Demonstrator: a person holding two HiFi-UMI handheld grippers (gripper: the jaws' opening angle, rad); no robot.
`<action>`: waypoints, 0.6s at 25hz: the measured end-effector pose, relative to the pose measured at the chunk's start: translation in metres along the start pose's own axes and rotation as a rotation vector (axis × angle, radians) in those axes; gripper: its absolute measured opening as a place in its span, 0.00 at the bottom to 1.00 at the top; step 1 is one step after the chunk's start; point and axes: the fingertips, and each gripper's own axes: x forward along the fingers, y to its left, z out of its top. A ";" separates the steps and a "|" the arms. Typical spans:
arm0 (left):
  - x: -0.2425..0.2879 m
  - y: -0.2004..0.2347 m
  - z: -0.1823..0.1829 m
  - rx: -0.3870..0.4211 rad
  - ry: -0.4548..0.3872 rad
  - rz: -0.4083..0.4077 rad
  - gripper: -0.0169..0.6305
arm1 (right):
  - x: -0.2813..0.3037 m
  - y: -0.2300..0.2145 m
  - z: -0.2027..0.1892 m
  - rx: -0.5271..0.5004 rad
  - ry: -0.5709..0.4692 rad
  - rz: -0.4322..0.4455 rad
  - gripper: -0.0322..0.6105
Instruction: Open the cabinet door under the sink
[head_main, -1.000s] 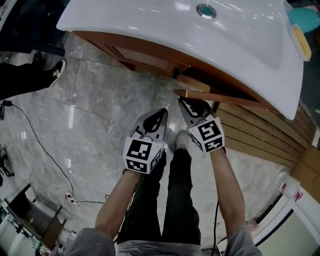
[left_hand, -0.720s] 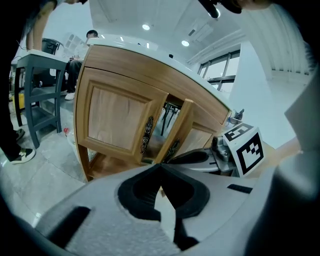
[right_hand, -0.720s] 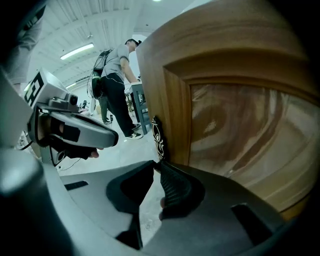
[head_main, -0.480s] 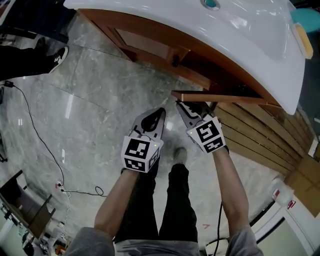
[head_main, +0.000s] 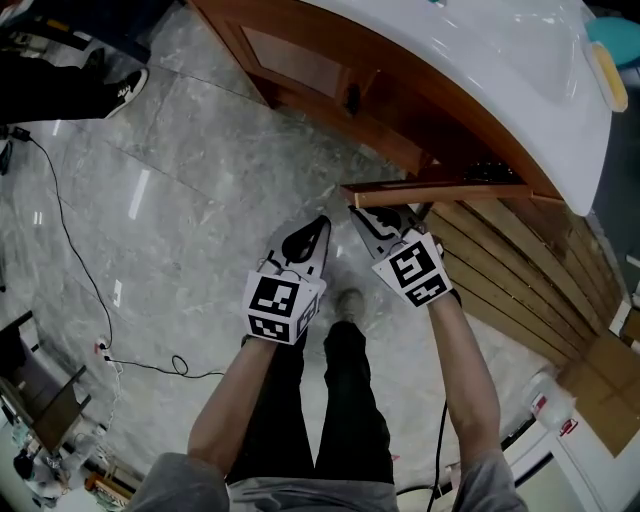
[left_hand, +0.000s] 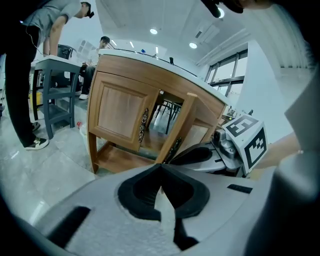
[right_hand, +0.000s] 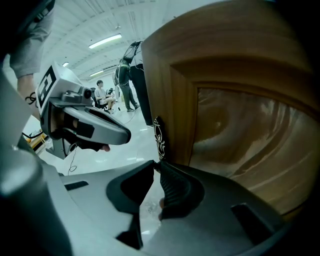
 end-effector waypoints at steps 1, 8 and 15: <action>-0.001 -0.002 -0.003 -0.002 0.000 0.004 0.04 | -0.002 0.003 -0.003 -0.012 0.007 0.010 0.12; -0.010 -0.017 -0.014 -0.003 -0.009 0.024 0.04 | -0.017 0.021 -0.015 -0.105 0.030 0.061 0.12; -0.021 -0.035 -0.030 -0.008 -0.016 0.034 0.04 | -0.037 0.040 -0.039 -0.151 0.072 0.095 0.13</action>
